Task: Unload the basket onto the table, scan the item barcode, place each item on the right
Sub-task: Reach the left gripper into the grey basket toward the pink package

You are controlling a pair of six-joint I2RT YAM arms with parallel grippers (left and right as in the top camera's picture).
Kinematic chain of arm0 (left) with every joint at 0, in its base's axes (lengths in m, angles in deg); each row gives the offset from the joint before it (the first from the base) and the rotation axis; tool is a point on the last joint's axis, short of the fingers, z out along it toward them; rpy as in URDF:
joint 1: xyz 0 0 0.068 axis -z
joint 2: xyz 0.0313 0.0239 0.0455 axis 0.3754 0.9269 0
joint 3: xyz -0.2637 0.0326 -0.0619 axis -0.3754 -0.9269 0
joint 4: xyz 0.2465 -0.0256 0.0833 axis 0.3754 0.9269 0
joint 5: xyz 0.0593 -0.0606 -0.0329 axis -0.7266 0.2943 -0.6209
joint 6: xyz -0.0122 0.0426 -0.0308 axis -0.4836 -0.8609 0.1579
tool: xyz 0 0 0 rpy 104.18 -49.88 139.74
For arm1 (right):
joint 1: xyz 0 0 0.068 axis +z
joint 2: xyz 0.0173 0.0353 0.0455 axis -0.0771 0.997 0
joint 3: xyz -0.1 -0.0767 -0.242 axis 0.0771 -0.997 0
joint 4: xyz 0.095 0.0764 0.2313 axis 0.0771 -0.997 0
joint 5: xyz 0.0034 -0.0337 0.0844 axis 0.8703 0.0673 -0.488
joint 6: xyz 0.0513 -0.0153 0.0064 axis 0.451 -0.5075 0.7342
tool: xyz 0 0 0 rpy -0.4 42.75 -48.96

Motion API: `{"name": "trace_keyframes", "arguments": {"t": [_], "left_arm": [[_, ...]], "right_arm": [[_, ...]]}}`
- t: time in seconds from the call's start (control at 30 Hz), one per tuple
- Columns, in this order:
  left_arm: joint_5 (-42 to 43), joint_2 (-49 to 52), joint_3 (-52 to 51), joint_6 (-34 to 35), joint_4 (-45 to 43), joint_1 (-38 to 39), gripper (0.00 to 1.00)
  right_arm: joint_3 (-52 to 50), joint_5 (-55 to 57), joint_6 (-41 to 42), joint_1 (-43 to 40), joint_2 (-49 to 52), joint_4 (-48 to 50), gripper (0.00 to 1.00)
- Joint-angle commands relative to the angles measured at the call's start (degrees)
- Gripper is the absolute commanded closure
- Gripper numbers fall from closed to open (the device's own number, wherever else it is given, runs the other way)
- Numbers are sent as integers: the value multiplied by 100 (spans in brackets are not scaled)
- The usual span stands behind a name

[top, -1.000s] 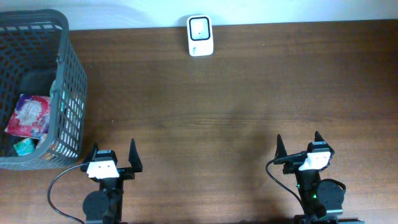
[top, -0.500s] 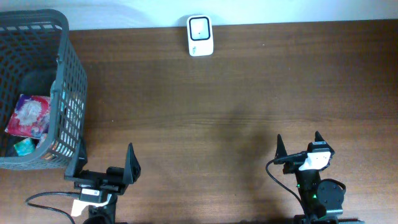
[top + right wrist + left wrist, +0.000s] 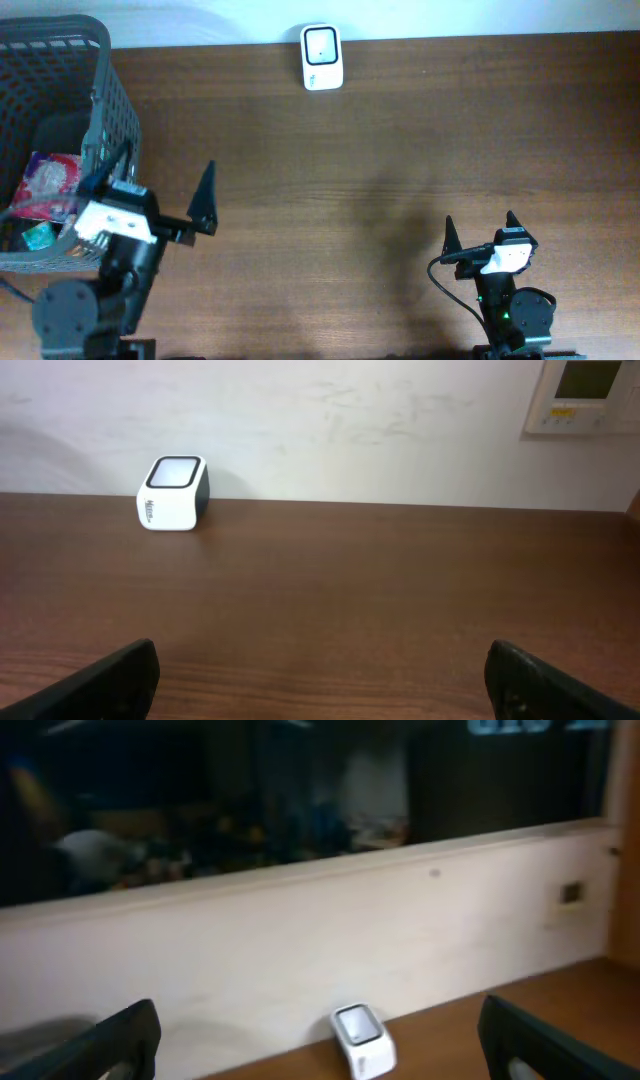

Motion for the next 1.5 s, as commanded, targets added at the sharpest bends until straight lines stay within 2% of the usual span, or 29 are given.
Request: {"name": "trace_keyframes", "arguments": {"t": [0.0,0.07,0.17,0.23,0.3,0.37,0.43,0.57,0.73,0.87,1.0,1.13,1.27,1.4,1.47], "left_arm": [[619,90,282,-201,-249,-20,1],[323,90,295,-197,-525,-20,1],[-232,168,619,-190,-407,-20,1],[-643,629,1506,-83,647,-20,1],[-647,1467,2688,-90,2094,-20,1],[-254,2205,3547,-90,3130,-20,1],[0,2771,4052,-90,3648,-20,1],[-192,3296,4221,-83,3244,-20,1],[-1510,3853,4887,-83,3163,-50,1],[-2218,4299,5633,-81,3204,-496,1],[-2212,4728,5641,98,3532,-1259,1],[-2212,4944,5639,94,3373,-1923,1],[-2214,4944,5639,92,3569,-1974,1],[-2881,5174,5633,90,3744,-1980,1],[-3626,5396,5633,90,3751,-2022,1]], "right_arm": [[-46,50,24,-35,-37,-13,1],[-46,50,24,-35,-39,-13,1],[-46,50,24,-35,-39,-13,1],[-46,50,24,-35,-37,-13,1],[-46,50,24,-35,-39,-13,1],[-46,50,24,-35,-39,-13,1],[-46,50,24,-35,-39,-13,1],[-46,50,24,-35,-39,-13,1],[-46,50,24,-35,-39,-13,1],[-46,50,24,-35,-39,-13,1],[-46,50,24,-35,-37,-13,1],[-46,50,24,-35,-39,-13,1],[-46,50,24,-35,-39,-13,1],[-46,50,24,-35,-39,-13,1],[-46,50,24,-35,-39,-13,1]]}}
